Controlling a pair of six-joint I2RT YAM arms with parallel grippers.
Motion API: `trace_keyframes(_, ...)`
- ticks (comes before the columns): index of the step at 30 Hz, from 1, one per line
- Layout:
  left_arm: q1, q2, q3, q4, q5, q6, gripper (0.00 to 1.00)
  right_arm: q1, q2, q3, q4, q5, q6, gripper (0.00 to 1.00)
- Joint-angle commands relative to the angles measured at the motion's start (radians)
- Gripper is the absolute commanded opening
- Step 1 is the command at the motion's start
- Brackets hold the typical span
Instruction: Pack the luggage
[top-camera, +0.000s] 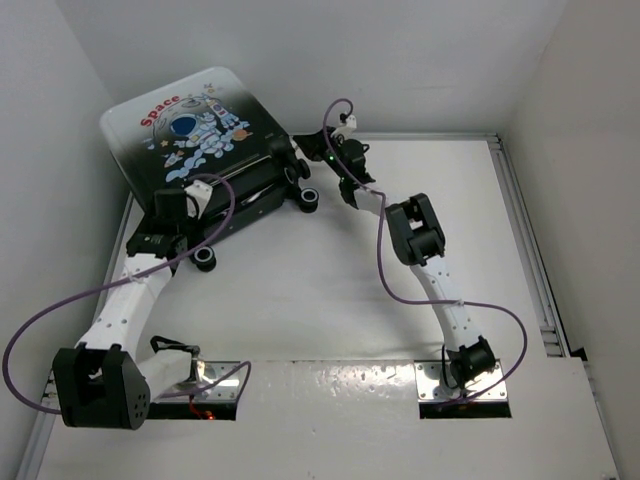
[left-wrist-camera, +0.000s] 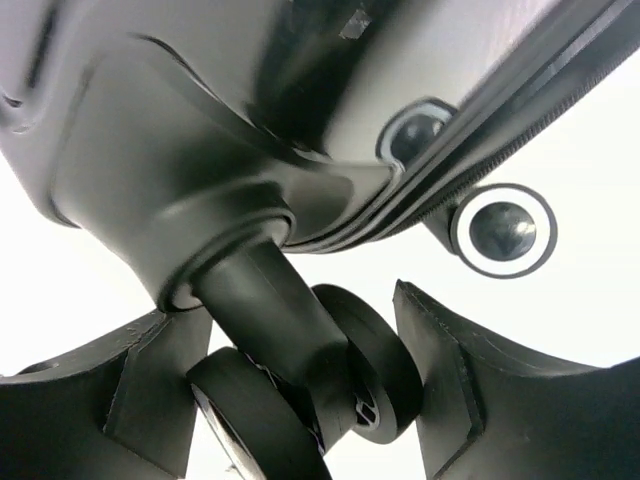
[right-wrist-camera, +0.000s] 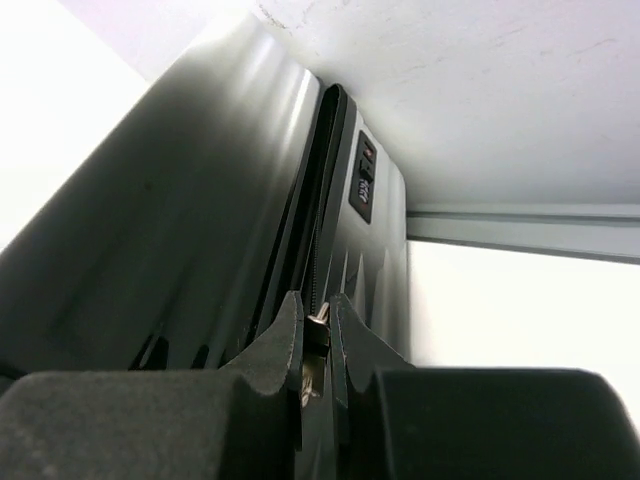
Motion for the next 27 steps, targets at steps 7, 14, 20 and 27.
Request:
trace_keyframes(7,-0.016,-0.065,-0.113,-0.139,0.337,0.112,0.91,-0.103,-0.108,-0.188,0.000,0.127,-0.161,0.66)
trace_keyframes(14,-0.016,-0.149,0.037,-0.073,0.469,-0.062,1.00,-0.182,-0.302,-0.444,-0.138,-0.079,-0.094,0.50)
trace_keyframes(20,-0.025,-0.146,0.221,-0.002,0.459,-0.244,1.00,-0.144,-0.245,-0.337,-0.312,-0.267,0.047,0.40)
trace_keyframes(27,0.027,-0.137,0.356,-0.002,0.264,-0.481,1.00,-0.057,-0.101,-0.147,-0.420,-0.293,0.085,0.40)
